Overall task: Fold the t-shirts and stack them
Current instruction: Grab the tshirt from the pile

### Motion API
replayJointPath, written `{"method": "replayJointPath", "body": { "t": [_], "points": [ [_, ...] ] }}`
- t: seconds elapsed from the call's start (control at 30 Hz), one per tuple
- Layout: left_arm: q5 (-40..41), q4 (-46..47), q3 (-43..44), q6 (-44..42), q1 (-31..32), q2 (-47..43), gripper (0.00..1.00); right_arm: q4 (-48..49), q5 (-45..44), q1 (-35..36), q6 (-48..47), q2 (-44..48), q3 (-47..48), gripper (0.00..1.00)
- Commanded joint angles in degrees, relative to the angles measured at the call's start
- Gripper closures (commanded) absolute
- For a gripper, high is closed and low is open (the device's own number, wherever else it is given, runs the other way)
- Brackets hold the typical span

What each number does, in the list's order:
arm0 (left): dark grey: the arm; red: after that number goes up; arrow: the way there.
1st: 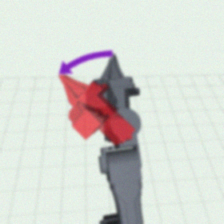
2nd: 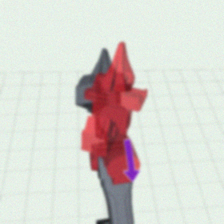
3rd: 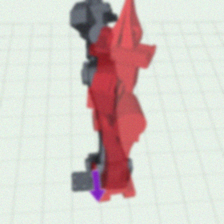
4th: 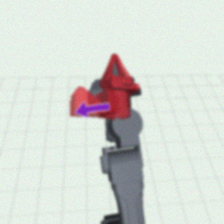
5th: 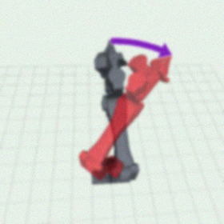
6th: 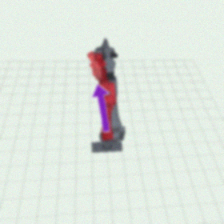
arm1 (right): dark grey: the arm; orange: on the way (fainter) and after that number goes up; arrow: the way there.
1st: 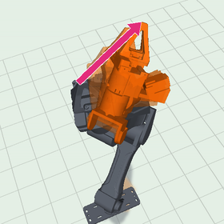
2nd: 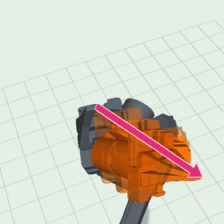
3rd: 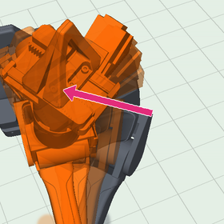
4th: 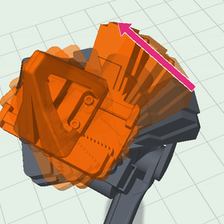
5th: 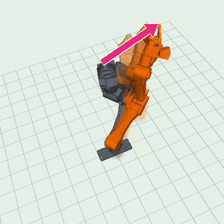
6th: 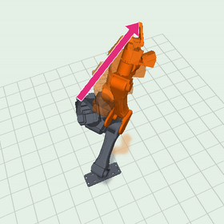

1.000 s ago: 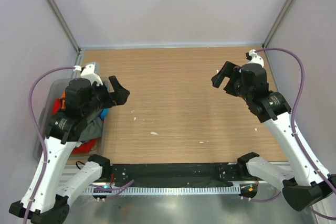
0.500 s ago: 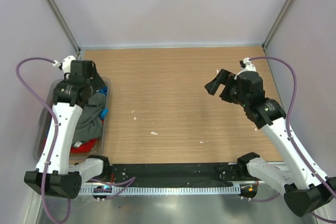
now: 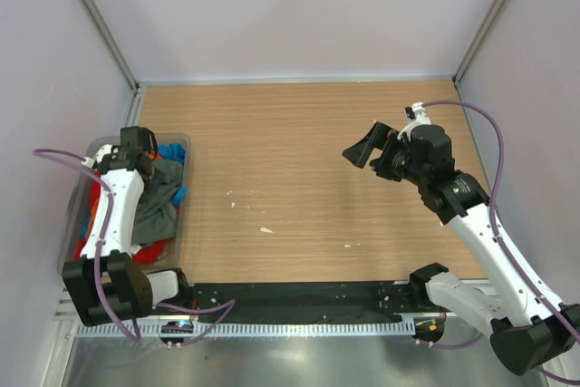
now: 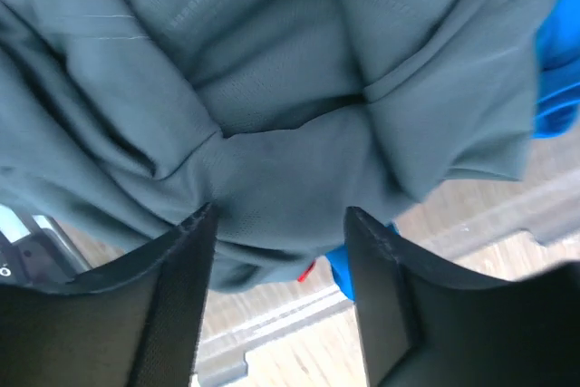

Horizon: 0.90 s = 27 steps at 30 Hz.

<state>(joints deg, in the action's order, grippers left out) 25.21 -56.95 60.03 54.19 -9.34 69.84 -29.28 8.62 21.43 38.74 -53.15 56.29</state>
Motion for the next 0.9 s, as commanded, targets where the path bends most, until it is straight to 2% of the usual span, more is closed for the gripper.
{"method": "replayJointPath", "body": {
  "t": [0.0,0.07,0.13,0.17,0.2,0.23,0.3,0.43,0.5,0.6,0.63,0.67,0.77,0.87],
  "points": [
    [-0.6,6.1,-0.3,1.3,-0.1,1.2,0.46,2.9,1.5,0.3,0.4,1.6,0.1,0.00],
    [-2.2,10.2,-0.6,-1.4,-0.1,1.4,0.49,2.5,1.7,0.3,0.5,1.7,0.2,0.00],
    [-2.2,11.0,-0.5,-3.6,-0.1,1.8,0.49,2.1,1.6,0.2,0.8,2.0,0.2,0.00],
    [-1.2,10.3,0.0,-3.6,-0.1,2.0,0.53,2.0,1.5,0.3,0.9,2.5,0.2,0.00],
    [-0.9,10.0,0.0,-3.6,-0.1,2.0,0.62,2.0,1.5,0.3,0.9,2.7,0.1,0.00],
    [-0.6,10.0,-0.1,-3.3,-0.1,2.1,0.80,1.9,1.3,0.3,1.2,2.9,0.1,0.00],
    [-1.4,10.6,0.1,-3.6,-0.1,1.9,0.99,2.2,1.0,0.3,1.6,3.5,0.2,0.00],
    [-5.4,11.7,5.8,-4.9,0.2,-0.2,1.00,1.9,1.2,0.3,2.0,3.8,1.1,0.00],
    [-11.0,15.8,11.5,-5.2,1.0,-2.1,1.00,2.3,1.2,0.3,1.8,3.9,1.5,0.00],
    [-20.0,26.7,16.4,1.9,1.2,-4.3,1.00,5.0,2.4,0.2,1.4,4.5,1.0,0.00],
    [-27.0,29.8,20.3,4.8,1.3,-3.4,1.00,5.9,2.6,0.2,1.3,4.8,1.1,0.00],
    [-29.5,34.7,22.7,9.5,1.7,-2.3,1.00,6.0,2.5,0.3,1.4,4.5,1.9,0.00],
    [-37.8,38.5,36.9,13.4,5.4,4.4,1.00,5.3,1.6,0.1,0.7,4.7,4.1,0.00],
    [-39.5,40.4,49.7,11.4,14.9,9.1,1.00,4.5,0.3,0.3,0.5,5.2,5.3,0.00]
  ]
}}
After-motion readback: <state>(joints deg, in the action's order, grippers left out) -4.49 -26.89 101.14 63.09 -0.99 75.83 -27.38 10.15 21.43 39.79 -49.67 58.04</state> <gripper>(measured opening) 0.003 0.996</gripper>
